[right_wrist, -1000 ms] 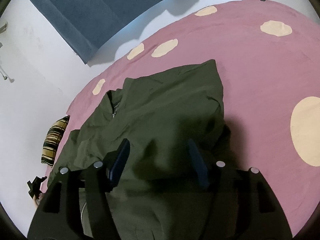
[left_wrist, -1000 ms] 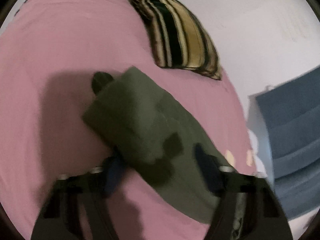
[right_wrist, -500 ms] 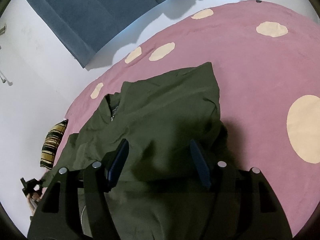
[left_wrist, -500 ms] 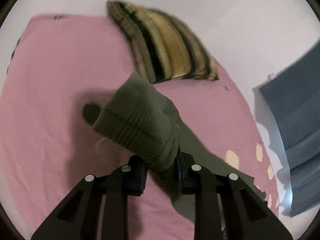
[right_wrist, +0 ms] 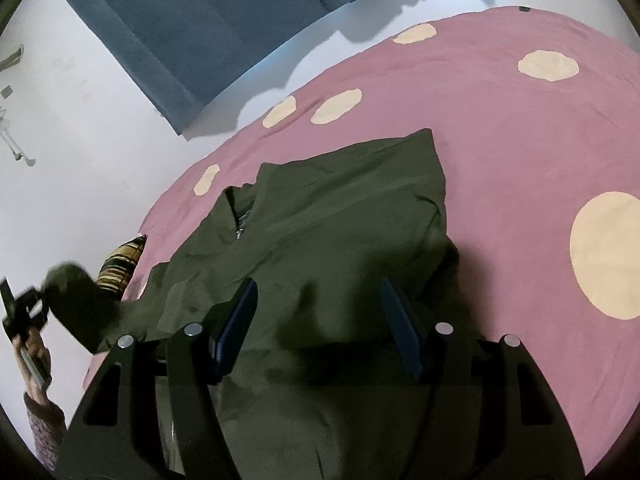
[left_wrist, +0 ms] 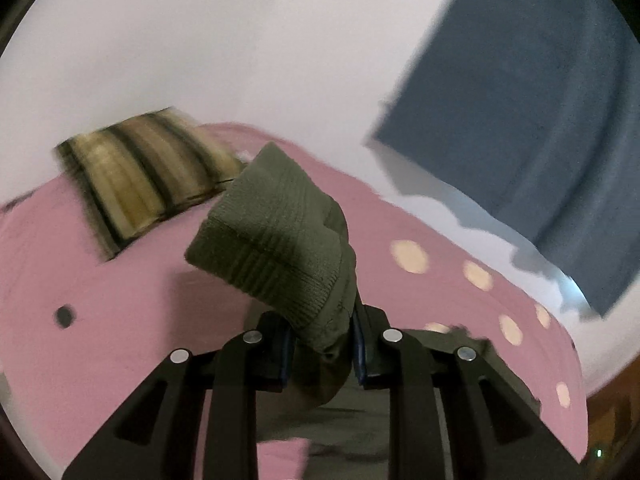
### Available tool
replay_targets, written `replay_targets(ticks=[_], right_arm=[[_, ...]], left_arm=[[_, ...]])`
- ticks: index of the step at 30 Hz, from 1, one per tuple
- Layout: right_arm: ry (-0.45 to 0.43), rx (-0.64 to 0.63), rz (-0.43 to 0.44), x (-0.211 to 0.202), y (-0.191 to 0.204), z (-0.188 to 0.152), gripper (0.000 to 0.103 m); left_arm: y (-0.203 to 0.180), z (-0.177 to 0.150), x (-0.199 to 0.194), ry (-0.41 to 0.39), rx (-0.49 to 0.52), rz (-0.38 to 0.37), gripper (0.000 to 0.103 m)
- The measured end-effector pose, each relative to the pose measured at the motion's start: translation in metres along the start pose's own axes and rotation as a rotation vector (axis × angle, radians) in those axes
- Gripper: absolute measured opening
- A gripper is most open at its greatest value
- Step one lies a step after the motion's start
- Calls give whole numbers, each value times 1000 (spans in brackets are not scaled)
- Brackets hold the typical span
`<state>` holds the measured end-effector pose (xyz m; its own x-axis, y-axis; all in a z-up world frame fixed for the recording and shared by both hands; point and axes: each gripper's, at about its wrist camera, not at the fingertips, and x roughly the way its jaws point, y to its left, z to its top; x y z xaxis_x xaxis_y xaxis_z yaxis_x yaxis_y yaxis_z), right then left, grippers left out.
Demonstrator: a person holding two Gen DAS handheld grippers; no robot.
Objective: Fold small clothes
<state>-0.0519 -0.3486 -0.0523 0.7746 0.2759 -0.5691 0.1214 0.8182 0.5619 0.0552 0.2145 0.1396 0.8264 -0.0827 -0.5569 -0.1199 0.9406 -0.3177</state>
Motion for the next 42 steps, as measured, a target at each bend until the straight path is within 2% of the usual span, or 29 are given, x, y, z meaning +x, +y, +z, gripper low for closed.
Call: replay_targets(ticks=[6,10,14,19,28,30,31,33,34,35,37,39,42], right_arm=[[6,-7,19,-4,3,-3,64],[16,-6,26,-4,2,-5,64],[29,-4,33,-1,3,-7,64],[53,3,32,7,2,-12,64],[89,30,36,21,-4,-18,64],[92,39,40,22,-6,-18,64],[92,42,43,22,-7,-18,64],[94,47,48,23,-7,-18,64],[95,49,51,23,-8,-18,64],[95,51,52,23,-8,-18,65],[93,61,57,22,-10,-18,65],[91,71,61,21,-11,-17,65],[85,89,79,16,-13,-14,65]], left_arm=[[-116,-32,18,21,177,-92,23],[-172,-65,42,99,230,-142,23],[-219,-106,65,133,316,-141,23],[-258,-154,89,199,382,-136,23],[-288,-220,120,286,507,-115,25],[-295,-228,119,287,532,-131,29],[-298,-230,116,287,540,-146,35],[-303,-230,105,271,558,-192,50],[-306,-229,96,246,574,-221,66],[-309,-228,87,223,586,-248,73],[-314,-223,67,189,608,-322,75],[-316,-220,58,181,613,-356,75],[-301,-206,45,179,567,-406,75]])
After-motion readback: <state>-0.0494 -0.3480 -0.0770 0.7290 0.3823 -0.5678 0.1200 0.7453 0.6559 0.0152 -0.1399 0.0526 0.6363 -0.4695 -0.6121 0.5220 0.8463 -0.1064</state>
